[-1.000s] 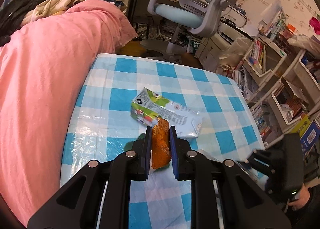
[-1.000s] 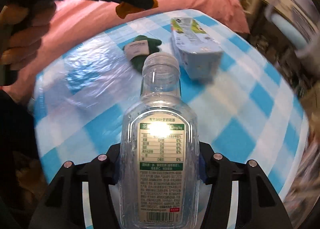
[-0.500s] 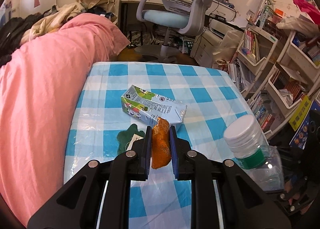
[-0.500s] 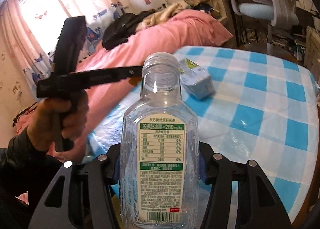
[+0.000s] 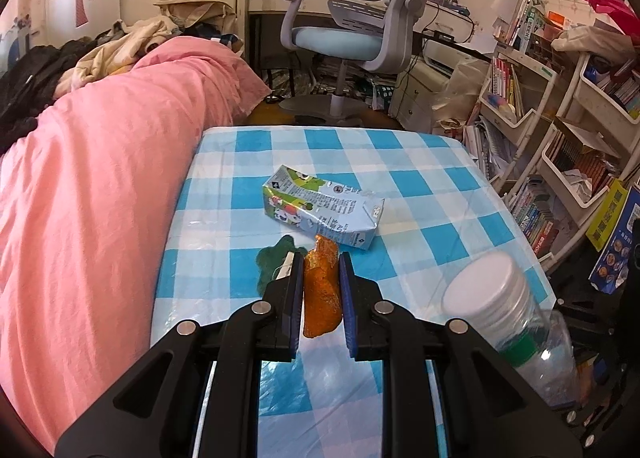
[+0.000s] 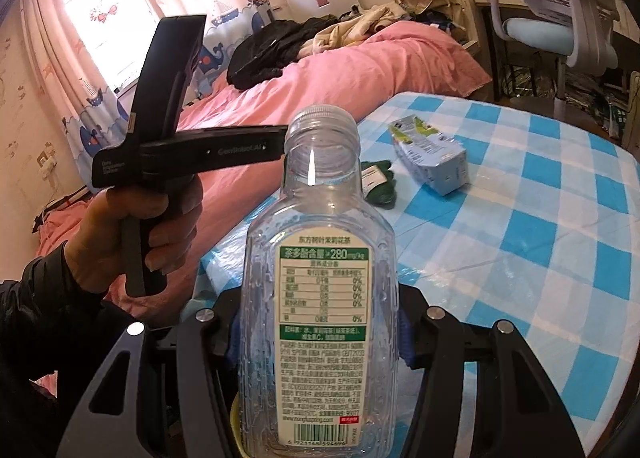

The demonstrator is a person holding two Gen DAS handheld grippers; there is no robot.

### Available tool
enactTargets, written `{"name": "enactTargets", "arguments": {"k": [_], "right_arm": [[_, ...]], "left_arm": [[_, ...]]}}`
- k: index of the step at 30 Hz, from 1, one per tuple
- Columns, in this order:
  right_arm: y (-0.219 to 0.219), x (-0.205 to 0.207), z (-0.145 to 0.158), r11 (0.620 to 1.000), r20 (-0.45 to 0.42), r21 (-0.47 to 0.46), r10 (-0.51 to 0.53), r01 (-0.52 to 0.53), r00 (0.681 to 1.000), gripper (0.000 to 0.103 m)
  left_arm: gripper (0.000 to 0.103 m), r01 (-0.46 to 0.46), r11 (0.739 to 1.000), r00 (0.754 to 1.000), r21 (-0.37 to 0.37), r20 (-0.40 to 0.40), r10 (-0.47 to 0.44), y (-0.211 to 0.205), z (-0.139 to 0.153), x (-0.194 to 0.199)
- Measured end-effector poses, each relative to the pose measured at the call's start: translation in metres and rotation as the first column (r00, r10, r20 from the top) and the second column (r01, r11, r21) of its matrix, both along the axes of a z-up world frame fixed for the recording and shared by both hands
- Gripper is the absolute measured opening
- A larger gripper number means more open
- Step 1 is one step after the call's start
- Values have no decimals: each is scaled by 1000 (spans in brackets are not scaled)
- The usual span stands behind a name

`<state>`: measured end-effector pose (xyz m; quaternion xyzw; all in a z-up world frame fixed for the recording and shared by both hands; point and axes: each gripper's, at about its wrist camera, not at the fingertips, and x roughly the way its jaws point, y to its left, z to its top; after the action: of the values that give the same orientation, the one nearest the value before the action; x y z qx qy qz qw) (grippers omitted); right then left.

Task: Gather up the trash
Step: 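Carry the carrot toy and bottle down to the yellow bin and open both grippers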

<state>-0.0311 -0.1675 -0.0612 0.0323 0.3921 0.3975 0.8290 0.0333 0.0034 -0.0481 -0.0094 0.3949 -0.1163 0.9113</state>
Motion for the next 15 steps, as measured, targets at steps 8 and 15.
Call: {"name": "enactTargets", "arguments": {"k": [8, 15], "right_arm": [[40, -25, -22, 977, -45, -68, 198, -201, 979, 55], [86, -62, -53, 883, -157, -93, 443, -460, 883, 55]], "left_arm": [[16, -70, 998, 998, -9, -5, 70, 33, 1, -12], [16, -141, 989, 990, -31, -27, 141, 67, -3, -38]]}}
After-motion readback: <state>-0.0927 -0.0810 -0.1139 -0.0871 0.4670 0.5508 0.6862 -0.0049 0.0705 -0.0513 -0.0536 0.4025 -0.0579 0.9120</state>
